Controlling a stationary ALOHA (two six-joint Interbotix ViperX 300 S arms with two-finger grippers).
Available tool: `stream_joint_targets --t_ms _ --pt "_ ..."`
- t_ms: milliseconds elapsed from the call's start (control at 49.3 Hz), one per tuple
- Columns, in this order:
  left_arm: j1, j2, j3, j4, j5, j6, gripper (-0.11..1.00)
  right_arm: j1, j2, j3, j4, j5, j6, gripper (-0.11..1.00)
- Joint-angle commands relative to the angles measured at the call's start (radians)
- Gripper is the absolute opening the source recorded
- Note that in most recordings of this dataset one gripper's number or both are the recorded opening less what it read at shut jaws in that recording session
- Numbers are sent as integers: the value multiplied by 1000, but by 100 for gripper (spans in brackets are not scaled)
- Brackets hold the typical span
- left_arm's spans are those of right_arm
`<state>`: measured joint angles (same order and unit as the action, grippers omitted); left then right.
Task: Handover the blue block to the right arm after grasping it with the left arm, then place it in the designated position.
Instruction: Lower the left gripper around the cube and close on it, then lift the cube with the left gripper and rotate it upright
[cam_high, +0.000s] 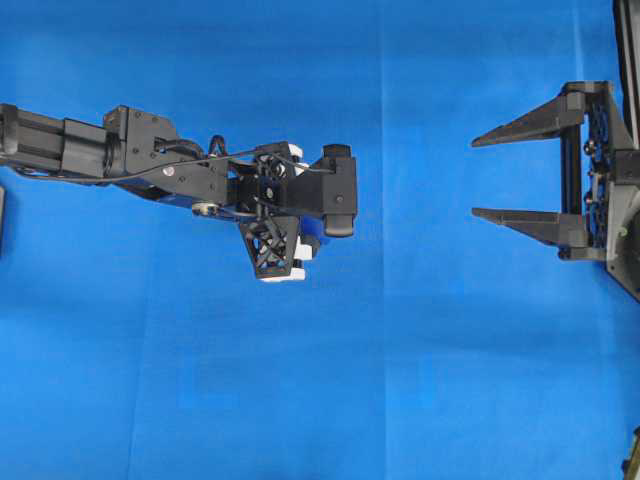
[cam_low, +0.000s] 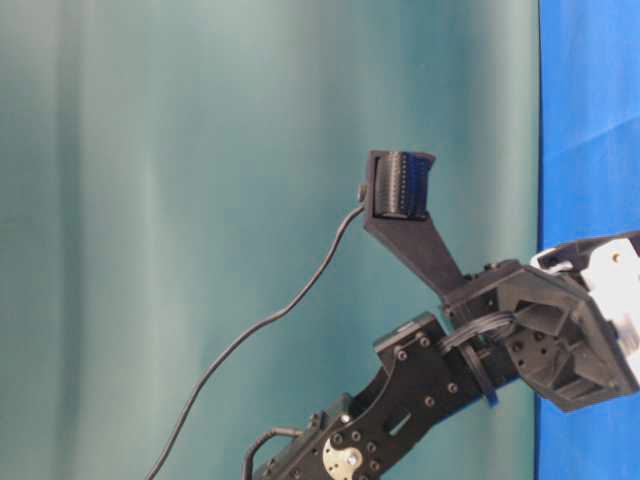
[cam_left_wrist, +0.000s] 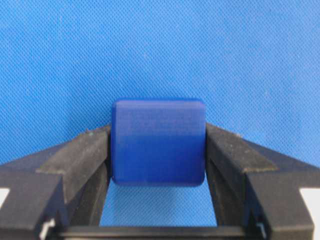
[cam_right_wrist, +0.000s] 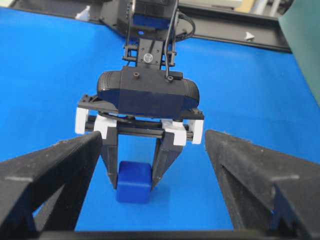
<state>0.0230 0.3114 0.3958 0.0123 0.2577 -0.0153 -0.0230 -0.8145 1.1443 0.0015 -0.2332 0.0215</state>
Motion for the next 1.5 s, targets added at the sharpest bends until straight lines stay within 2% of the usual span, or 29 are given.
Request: stream_joint_targets --t_ms 0,243,365,690,1136,1481 --pt "-6 -17 -12 2 -3 -2 49 -2 3 -21 3 -8 0 96" --pt "-6 -23 -17 2 5 -3 49 -2 5 -21 3 -9 0 96" --pt "-6 -46 -26 2 46 -5 49 -2 3 -21 3 -9 0 96" --pt "-11 -192 -51 2 190 -11 48 -2 2 -21 3 -5 0 96" --pt "-14 -408 -71 2 288 -12 49 -2 0 -23 3 -3 0 96" --pt "-15 -460 -74 2 305 -12 48 -2 0 -23 3 -5 0 96"
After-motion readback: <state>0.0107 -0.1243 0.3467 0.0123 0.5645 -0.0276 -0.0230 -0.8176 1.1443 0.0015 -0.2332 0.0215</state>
